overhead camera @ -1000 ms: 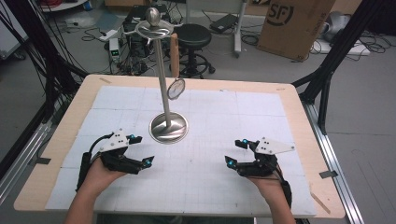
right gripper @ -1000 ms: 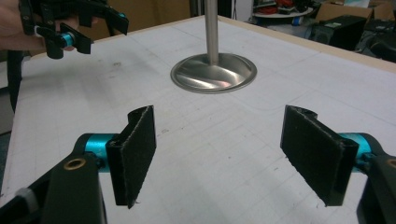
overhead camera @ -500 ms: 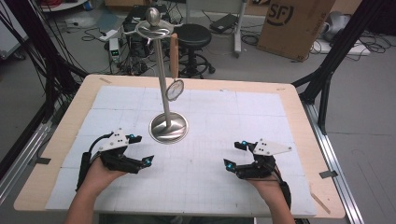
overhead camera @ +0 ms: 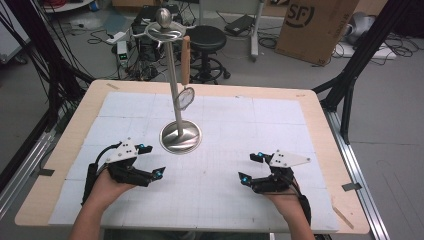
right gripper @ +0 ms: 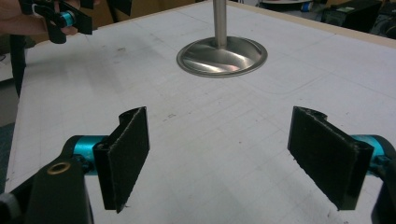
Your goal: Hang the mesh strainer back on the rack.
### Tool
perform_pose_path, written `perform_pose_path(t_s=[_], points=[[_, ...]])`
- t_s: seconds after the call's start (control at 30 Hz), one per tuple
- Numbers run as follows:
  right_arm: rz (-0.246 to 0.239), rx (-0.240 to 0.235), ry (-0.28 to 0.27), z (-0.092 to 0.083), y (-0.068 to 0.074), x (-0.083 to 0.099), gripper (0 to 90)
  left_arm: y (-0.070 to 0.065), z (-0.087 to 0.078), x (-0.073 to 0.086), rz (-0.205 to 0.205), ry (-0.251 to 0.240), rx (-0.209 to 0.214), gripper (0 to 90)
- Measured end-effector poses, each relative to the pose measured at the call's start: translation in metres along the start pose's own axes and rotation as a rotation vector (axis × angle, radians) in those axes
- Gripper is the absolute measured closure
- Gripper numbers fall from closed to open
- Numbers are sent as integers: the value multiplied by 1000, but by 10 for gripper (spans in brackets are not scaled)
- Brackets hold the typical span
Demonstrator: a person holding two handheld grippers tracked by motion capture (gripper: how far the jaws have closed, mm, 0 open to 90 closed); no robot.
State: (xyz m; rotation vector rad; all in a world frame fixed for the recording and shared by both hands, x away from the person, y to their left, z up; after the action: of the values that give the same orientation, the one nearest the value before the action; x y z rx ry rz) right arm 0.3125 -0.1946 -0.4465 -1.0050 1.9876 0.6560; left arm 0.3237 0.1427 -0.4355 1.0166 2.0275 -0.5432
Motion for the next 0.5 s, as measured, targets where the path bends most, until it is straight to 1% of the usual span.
perform_pose_path(t_s=[0.13,0.17,0.23,0.33,0.37,0.5], points=[[-2,4,6,1,-1,1,200,-1,1,0,-1,4,-1,140],[8,-3,10,1,0,1,200,0,2,0,4,6,0,139],[-2,1,8,2,-1,1,199,-1,2,0,4,8,1,139],[8,-4,17,2,0,3,200,-1,2,1,4,9,1,139],[-3,1,14,3,-1,3,200,-1,2,1,4,9,0,140],[4,-4,18,4,0,3,200,0,2,0,5,9,0,140]])
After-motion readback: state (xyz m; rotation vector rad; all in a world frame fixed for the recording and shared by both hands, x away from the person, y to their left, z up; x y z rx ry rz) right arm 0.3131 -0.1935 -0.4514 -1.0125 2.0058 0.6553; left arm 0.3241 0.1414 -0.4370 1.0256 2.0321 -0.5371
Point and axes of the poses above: each handheld gripper's, and its own axes: z roughly forward along the jaws, x roughly out of its underside, y roughly to its left, the point moved 7 cm from there along z, roughly forward along the jaws, and after that the axes turned 12 degrees about y, right-handed, at the moved point
